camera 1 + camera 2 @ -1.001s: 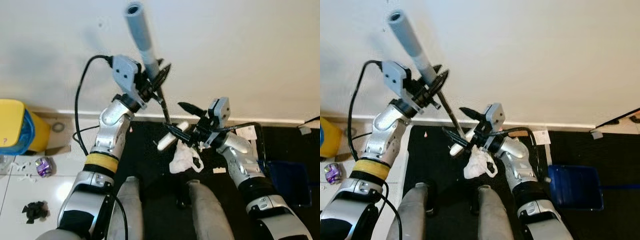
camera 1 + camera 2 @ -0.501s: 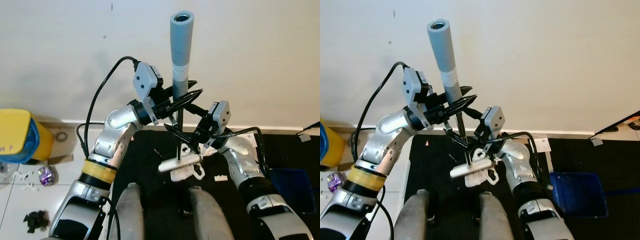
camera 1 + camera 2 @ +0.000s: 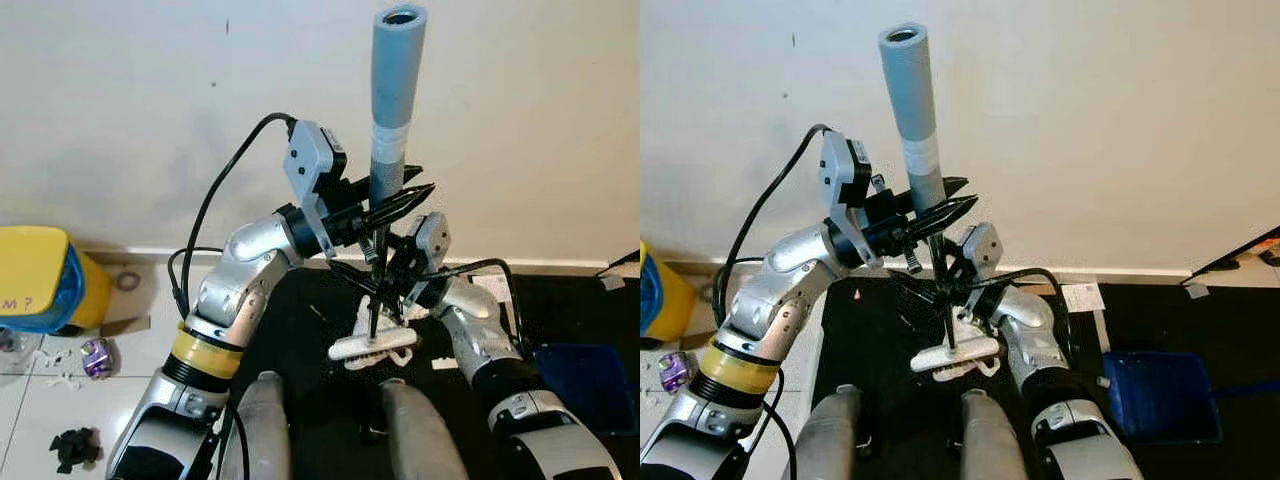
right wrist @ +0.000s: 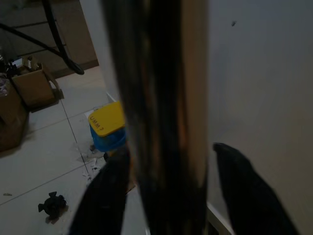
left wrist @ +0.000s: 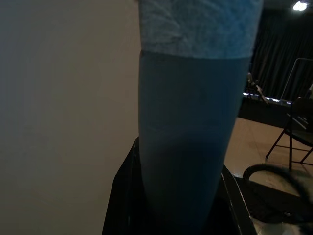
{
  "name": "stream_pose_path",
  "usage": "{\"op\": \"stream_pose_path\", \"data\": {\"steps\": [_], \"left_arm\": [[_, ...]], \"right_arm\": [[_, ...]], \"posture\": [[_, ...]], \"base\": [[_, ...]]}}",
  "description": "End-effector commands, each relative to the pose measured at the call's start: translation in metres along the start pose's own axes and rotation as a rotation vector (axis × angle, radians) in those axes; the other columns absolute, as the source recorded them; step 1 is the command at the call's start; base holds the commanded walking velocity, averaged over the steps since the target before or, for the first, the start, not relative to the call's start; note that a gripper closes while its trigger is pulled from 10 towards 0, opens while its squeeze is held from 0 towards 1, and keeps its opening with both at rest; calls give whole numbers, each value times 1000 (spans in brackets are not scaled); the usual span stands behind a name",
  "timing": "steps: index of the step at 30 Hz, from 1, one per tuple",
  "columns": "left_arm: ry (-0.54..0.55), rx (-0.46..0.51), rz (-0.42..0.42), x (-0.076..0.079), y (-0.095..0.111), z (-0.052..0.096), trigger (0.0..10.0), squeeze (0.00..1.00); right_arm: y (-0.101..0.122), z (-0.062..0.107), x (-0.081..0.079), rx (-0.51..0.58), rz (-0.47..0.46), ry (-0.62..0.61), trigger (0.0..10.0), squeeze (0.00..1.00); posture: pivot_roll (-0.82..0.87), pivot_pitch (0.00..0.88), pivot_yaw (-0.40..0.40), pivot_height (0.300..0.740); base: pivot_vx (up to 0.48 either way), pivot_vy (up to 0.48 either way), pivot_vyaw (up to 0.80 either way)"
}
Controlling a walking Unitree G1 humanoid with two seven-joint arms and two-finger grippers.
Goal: Sweep floor
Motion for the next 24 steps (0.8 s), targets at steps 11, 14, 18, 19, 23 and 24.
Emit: {"op": "stream_pose_path", "data": {"steps": [11, 14, 18, 19, 23, 24], "left_arm": [[-47, 44, 60, 11, 10, -8, 10000, 0], [-44, 40, 64, 11, 11, -7, 10000, 0], [-42, 31, 61, 10, 11, -7, 10000, 0], [-42, 31, 61, 10, 11, -7, 10000, 0], [-27, 39, 58, 7, 13, -6, 10000, 0], [-22, 39, 57, 6, 13, -6, 10000, 0]], "right_arm": [[-2, -1, 5, 20, -50, -45, 0, 0], [-1, -2, 6, 29, -53, -55, 0, 0], [1, -2, 7, 35, -53, -60, 0, 0], [1, -2, 7, 35, -53, -60, 0, 0], [3, -3, 9, 44, -48, -60, 0, 0], [3, -3, 9, 46, -47, -60, 0, 0]], "posture": [[79, 107, -70, 731], [79, 109, -68, 731], [79, 110, -68, 731], [79, 110, -68, 731], [79, 109, -68, 731], [79, 109, -68, 731]], "base": [[0, 0, 0], [0, 0, 0], [0, 0, 0], [0, 0, 0], [0, 0, 0], [0, 0, 0]]}}
Point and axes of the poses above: a point about 5 cm out from each wrist's last joint towards the gripper, its own z axis pointing back from the gripper into the wrist, its own y axis along the axis of the wrist's last joint, x = y × z, the point moved 1 cm from there along -z, pointing out of the wrist towards the gripper, and after that the axes turned 3 degrees about z, right-handed, at the moved point
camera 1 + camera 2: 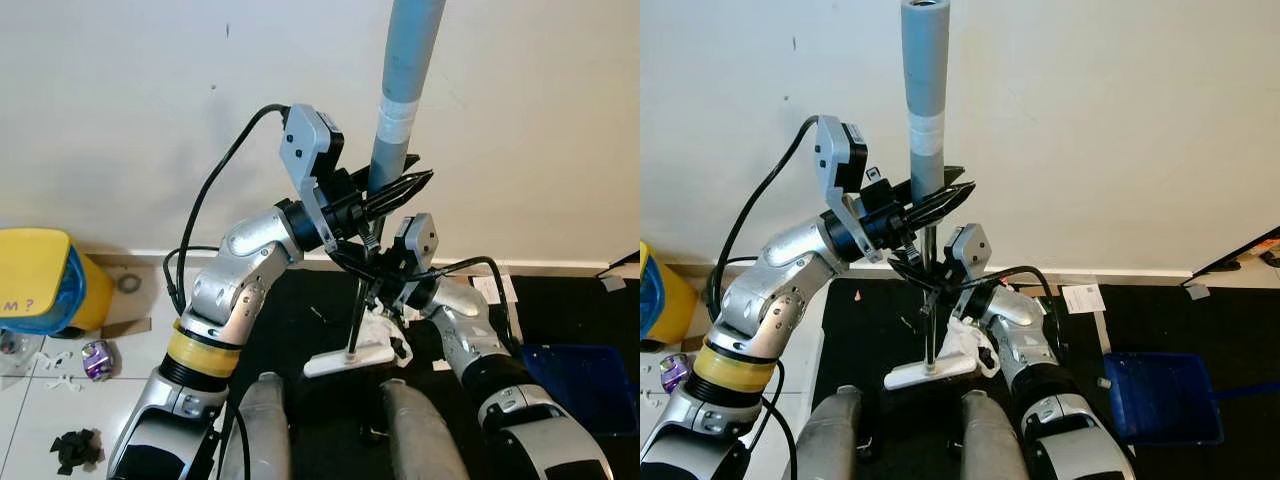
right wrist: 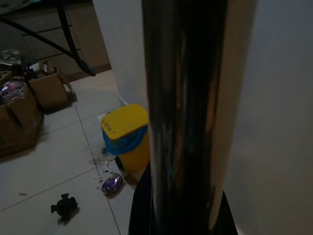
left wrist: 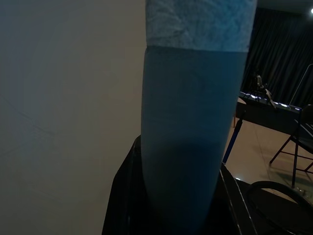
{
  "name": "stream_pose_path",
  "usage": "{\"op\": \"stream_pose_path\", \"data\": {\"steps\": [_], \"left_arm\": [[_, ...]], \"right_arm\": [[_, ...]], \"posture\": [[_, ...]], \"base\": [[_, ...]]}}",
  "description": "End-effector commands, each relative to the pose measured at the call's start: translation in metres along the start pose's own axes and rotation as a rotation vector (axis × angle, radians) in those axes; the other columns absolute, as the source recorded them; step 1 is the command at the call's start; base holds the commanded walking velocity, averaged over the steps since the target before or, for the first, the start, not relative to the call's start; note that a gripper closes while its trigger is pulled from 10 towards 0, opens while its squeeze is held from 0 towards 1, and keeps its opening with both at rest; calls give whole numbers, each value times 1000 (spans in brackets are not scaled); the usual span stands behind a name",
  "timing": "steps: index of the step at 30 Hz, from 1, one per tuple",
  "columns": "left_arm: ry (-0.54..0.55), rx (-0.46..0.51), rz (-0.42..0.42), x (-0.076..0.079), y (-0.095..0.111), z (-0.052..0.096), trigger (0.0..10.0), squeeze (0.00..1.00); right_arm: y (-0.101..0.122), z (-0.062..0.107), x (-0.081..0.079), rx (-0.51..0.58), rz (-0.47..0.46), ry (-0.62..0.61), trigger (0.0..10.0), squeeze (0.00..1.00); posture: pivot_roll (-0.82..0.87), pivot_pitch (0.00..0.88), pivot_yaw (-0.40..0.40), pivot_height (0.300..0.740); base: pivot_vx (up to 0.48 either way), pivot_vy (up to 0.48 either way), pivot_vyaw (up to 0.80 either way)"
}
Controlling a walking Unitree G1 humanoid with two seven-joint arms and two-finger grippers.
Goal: Sweep floor
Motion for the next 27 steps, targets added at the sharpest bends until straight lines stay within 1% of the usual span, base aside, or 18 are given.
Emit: {"op": "stream_pose_path", "data": {"steps": [1, 2, 6, 13, 14, 15, 16, 20, 22, 23, 25, 27], "left_arm": [[-50, 54, 22, 9, 7, -4, 10000, 0], [-55, 35, -7, 6, 6, -3, 10000, 1000], [-54, 17, -39, 2, 7, -1, 10000, 1000], [-93, -17, -62, 3, 9, 3, 10000, 1000], [-109, -34, -65, 4, 8, 4, 10000, 494], [-119, -47, -65, 5, 7, 5, 10000, 341], [-134, -68, -70, 6, 5, 5, 10000, 0], [-150, -96, -85, 7, 2, 6, 10000, 0], [-128, -132, -126, 1, -2, 5, 10000, 0], [-128, -132, -126, 1, -2, 5, 10000, 0], [-82, -160, -157, -6, -5, 5, 10000, 0], [-69, -165, -161, -8, -6, 5, 10000, 0]], "right_arm": [[2, 8, 12, 33, -28, -89, 0, 0], [3, 8, 12, 37, -25, -88, 0, 0], [3, 8, 12, 39, -21, -88, 0, 0], [3, 10, 13, 34, -14, -84, 0, 0], [3, 10, 12, 32, -12, -81, 0, 0], [3, 10, 12, 31, -10, -77, 0, 0], [2, 10, 11, 27, -7, -68, 0, 0], [2, 9, 10, 19, 1, -47, 0, 0], [1, 8, 6, 3, 20, -8, 0, 0], [1, 8, 6, 3, 20, -8, 0, 0], [-1, 8, 3, -15, 37, 30, 0, 0], [-2, 8, 1, -21, 41, 42, 0, 0]], "posture": [[79, 109, -68, 731], [78, 109, -68, 731], [78, 108, -68, 731], [81, 110, -68, 731], [81, 110, -68, 731], [81, 110, -68, 731], [80, 110, -67, 731], [79, 110, -66, 731], [78, 111, -65, 731], [78, 111, -65, 731], [77, 112, -65, 731], [77, 112, -65, 731]], "base": [[0, 0, 0], [0, 0, 0], [0, 0, 0], [0, 0, 0], [0, 0, 0], [0, 0, 0], [0, 0, 0], [0, 0, 0], [0, 0, 0], [0, 0, 0], [0, 0, 0], [0, 0, 0]]}}
Point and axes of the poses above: a point about 5 cm out from each wrist's last joint towards the gripper, its own z axis pointing back from the gripper into the wrist, its own y axis along the axis of the wrist's last joint, x = y × z, the point moved 1 cm from there along -z, pointing out of the wrist towards the gripper, and after that the axes turned 3 degrees about z, right-handed, at the moved point
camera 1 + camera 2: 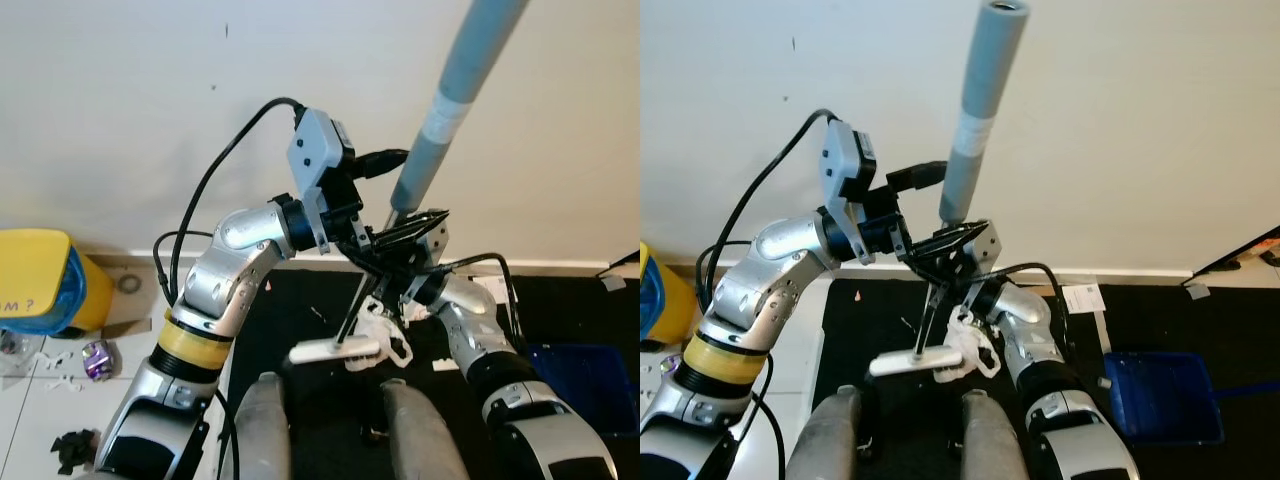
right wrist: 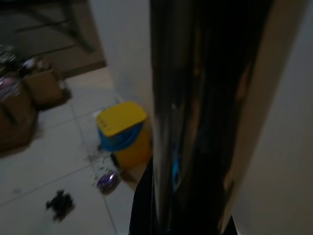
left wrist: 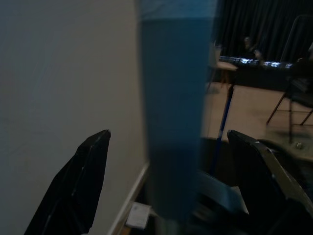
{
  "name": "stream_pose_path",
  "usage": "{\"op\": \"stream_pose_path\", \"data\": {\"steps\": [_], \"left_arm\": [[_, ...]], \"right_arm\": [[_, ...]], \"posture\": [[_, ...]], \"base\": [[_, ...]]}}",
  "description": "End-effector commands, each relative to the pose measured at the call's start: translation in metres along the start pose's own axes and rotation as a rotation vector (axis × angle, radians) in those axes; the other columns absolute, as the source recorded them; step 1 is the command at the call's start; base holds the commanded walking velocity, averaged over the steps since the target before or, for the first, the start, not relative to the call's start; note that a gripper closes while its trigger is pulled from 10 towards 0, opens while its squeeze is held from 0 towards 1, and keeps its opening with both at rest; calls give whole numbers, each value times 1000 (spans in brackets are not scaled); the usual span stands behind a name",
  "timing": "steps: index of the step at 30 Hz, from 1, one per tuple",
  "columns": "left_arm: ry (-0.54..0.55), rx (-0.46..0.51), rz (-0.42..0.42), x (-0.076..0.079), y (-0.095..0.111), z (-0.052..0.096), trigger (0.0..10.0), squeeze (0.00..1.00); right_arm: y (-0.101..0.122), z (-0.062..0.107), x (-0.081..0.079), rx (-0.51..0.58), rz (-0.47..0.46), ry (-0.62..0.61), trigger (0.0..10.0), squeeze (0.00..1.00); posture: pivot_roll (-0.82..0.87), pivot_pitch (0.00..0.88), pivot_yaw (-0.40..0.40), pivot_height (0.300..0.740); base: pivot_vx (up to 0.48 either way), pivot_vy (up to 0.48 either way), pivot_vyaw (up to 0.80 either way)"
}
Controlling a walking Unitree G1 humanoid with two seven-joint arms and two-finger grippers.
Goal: Sweep floor
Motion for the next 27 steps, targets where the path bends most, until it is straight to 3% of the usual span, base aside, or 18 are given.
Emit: {"op": "stream_pose_path", "data": {"steps": [1, 25, 26, 27], "left_arm": [[12, -25, -26, -2, -3, 0, 10000, 0], [31, -22, -35, -15, 5, 9, 10000, 0], [25, -24, -32, -15, 5, 9, 9333, 0], [25, -24, -32, -15, 5, 9, 9333, 0]], "right_arm": [[-1, 2, -3, -10, 23, 29, 0, 0], [-13, 19, 1, -89, 45, 9, 0, 0], [-13, 19, 1, -88, 46, 8, 0, 0], [-13, 19, 1, -88, 46, 8, 0, 0]], "posture": [[77, 112, -65, 731], [81, 111, -63, 731], [81, 111, -62, 731], [81, 111, -62, 731]], "base": [[0, 0, 0], [0, 0, 0], [0, 0, 0], [0, 0, 0]]}}
Point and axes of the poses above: a point about 5 cm out from each wrist's last joint towards the gripper, its own z axis pointing back from the gripper into the wrist, its own y axis along the axis of the wrist's last joint, x = y × z, the point moved 1 cm from there along -z, pointing out of the wrist towards the gripper, and after that the axes turned 3 degrees about z, right-handed, at the moved point
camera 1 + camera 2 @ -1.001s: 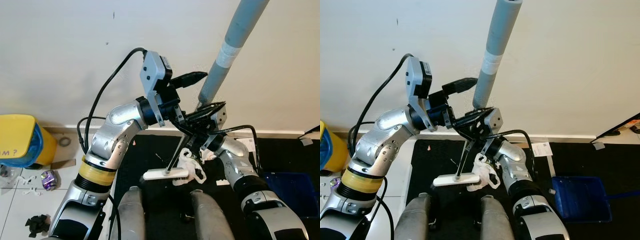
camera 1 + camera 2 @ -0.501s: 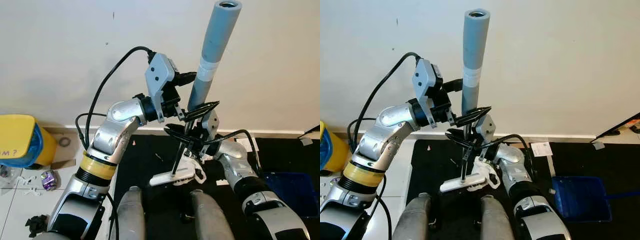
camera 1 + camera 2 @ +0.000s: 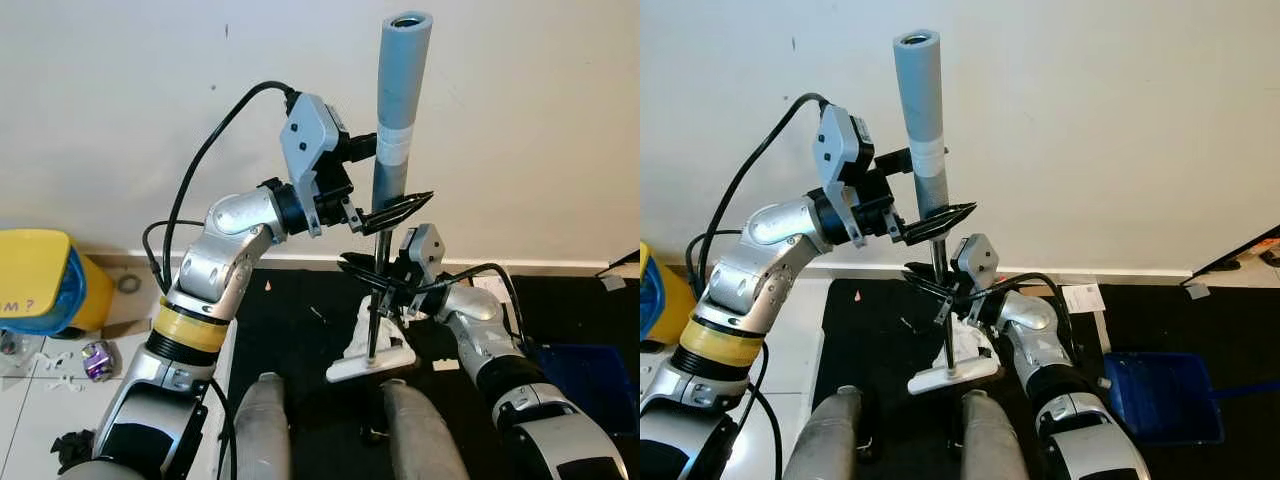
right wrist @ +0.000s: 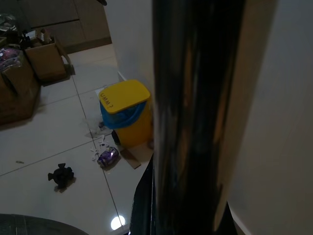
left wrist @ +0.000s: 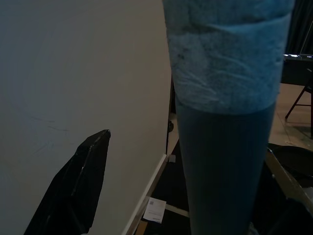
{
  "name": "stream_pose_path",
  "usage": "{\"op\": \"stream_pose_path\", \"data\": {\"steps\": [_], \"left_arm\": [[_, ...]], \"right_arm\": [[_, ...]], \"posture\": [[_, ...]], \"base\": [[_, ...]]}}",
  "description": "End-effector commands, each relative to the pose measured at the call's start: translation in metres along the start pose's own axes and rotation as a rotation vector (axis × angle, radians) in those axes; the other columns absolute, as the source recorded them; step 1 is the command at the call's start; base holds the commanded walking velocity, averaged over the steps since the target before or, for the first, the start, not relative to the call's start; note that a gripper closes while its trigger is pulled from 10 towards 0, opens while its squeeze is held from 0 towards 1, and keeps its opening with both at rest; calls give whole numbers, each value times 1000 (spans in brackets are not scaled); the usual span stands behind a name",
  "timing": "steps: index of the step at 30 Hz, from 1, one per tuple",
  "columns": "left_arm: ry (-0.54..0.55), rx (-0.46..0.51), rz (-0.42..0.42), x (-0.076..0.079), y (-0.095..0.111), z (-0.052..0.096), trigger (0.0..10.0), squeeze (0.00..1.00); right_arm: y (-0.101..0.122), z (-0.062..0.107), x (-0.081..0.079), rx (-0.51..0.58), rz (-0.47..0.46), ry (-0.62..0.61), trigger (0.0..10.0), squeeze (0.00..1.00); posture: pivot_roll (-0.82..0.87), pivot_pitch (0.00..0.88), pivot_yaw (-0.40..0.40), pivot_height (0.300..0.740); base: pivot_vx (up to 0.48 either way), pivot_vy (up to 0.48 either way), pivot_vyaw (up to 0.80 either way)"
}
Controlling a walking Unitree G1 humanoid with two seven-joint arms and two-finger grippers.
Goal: Sweep floor
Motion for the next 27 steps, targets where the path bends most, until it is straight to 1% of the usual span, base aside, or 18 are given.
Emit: {"op": "stream_pose_path", "data": {"steps": [1, 2, 3, 4, 5, 6, 7, 8, 18, 19, 20, 21, 27], "left_arm": [[-4, -21, 1, -2, -2, 3, 6235, 0], [-8, -23, 4, -1, -2, 3, 3373, 0], [-8, -23, 4, -1, -2, 3, 3373, 0], [-12, -24, 5, -1, -2, 3, 1608, 0], [-17, -26, 6, 0, -2, 3, 5451, 0], [-23, -30, 8, 1, -3, 3, 8980, 0], [-23, -30, 8, 1, -3, 3, 8980, 0], [-26, -35, 9, 1, -4, 4, 10000, 0], [-39, -60, 10, 3, -8, 5, 10000, 0], [-35, -63, 5, 2, -8, 5, 8824, 0], [-35, -63, 5, 2, -8, 5, 8824, 0], [-28, -63, 0, 1, -8, 5, 0, 0], [-17, -49, 4, -3, -5, 6, 0, 0]], "right_arm": [[-3, 6, 0, -8, 6, -12, 0, 0], [-3, 5, 0, -7, 7, -12, 0, 0], [-3, 5, 0, -7, 7, -12, 0, 0], [-3, 5, 0, -6, 7, -13, 0, 0], [-2, 5, 0, -5, 8, -14, 0, 0], [-2, 5, 0, -4, 9, -14, 0, 0], [-2, 5, 0, -4, 9, -14, 0, 0], [-2, 4, 0, -2, 10, -14, 0, 0], [0, 2, 1, 8, 14, -15, 0, 0], [0, 2, 1, 10, 15, -15, 0, 0], [0, 2, 1, 10, 15, -15, 0, 0], [0, 2, 1, 11, 15, -15, 0, 0], [1, 2, 1, 12, 15, -14, 0, 0]], "posture": [[81, 111, -62, 731], [82, 110, -61, 731], [82, 110, -61, 731], [82, 109, -62, 731], [82, 109, -62, 731], [82, 110, -61, 731], [82, 110, -61, 731], [82, 110, -61, 731], [82, 114, -63, 731], [82, 113, -63, 731], [82, 113, -63, 731], [81, 114, -63, 731], [83, 113, -63, 731]], "base": [[0, 0, 0], [0, 0, 0], [0, 0, 0], [0, 0, 0], [0, 0, 0], [0, 0, 0], [0, 0, 0], [0, 0, 0], [0, 0, 0], [0, 0, 0], [0, 0, 0], [0, 0, 0], [0, 0, 0]]}}
Point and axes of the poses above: a point about 5 cm out from each wrist's last joint towards the gripper, its own z axis pointing back from the gripper into the wrist, its own y axis along the axis of the wrist's last joint, x = y × z, the point moved 1 cm from there along -z, pointing out of the wrist towards the gripper, and after that the axes turned 3 degrees about z, right-handed, at the moved point
